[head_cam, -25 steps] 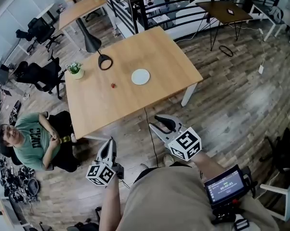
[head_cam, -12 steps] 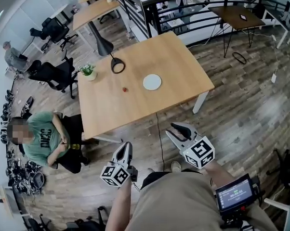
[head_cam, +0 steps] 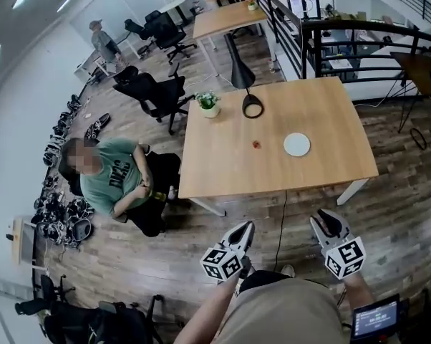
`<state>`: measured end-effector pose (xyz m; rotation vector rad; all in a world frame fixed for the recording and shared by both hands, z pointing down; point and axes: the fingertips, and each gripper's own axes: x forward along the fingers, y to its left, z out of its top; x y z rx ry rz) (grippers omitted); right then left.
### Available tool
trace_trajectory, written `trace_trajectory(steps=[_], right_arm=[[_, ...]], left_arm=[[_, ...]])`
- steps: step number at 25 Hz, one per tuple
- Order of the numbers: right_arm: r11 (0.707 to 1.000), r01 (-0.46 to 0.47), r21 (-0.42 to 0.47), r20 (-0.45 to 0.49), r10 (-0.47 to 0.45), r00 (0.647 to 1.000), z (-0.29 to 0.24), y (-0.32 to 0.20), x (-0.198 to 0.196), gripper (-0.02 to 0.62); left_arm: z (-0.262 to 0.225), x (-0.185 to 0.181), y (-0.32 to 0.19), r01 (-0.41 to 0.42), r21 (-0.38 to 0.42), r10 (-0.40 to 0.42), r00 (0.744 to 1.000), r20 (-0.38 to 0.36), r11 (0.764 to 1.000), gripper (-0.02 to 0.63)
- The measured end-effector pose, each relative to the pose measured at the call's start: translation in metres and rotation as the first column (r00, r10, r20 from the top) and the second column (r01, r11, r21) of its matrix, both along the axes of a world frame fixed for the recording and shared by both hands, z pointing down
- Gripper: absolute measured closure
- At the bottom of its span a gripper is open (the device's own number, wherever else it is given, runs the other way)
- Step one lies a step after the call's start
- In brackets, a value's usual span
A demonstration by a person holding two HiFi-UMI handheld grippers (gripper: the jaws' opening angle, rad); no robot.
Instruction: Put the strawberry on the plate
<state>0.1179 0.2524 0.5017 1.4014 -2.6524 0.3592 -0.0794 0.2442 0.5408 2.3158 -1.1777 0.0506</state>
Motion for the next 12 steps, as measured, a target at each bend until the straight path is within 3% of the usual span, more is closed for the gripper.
trace_trajectory(steps=[12], right_arm=[[0.999, 0.043, -0.026, 0.002, -0.043, 0.999, 0.016, -0.009, -0.007, 0.491]], left_arm=[[0.012, -0.016, 0.008, 0.073, -0.035, -0.073, 0.997, 0.008, 0.997, 0.603]])
